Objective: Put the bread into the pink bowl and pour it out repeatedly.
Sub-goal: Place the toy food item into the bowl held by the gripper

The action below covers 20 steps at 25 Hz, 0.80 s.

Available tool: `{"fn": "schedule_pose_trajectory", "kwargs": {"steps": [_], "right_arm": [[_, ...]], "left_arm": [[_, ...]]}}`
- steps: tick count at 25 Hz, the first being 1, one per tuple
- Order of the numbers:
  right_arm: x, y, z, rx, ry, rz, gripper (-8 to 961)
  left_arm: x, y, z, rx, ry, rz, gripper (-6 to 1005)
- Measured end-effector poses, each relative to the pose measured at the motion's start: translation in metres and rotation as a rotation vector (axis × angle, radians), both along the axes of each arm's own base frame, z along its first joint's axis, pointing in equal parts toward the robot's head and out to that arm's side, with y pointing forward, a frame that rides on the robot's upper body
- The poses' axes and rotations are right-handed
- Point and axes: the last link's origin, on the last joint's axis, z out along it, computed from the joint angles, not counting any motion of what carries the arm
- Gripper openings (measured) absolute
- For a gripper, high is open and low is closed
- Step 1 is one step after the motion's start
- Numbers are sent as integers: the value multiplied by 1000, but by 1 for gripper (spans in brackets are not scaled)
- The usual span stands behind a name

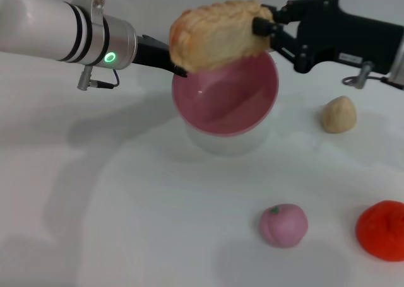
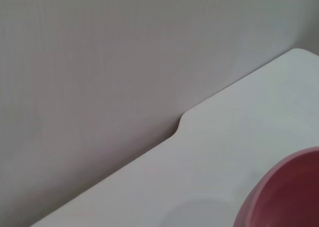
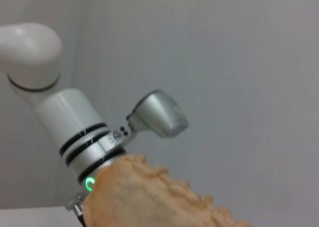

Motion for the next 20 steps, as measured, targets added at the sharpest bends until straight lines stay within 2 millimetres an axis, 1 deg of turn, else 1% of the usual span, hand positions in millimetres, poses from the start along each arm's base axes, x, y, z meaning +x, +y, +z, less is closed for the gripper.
{"fn": "schedule_pose_trajectory", "kwargs": {"steps": [4,11,19,20], "right_arm": [[5,7,-11,-14,-11,-43,131],[14,11,-18,-8,-78,-79,130],[16,14,-24,-9,-111,-93,131],[16,15,-24,-7,-115,-96,153]], "left_arm": [[0,1,2,4,-2,3,42],[0,3,4,14,0,3,42],[4,5,5,20,4,-9,42],[4,6,6,20,4,-10,42]]}}
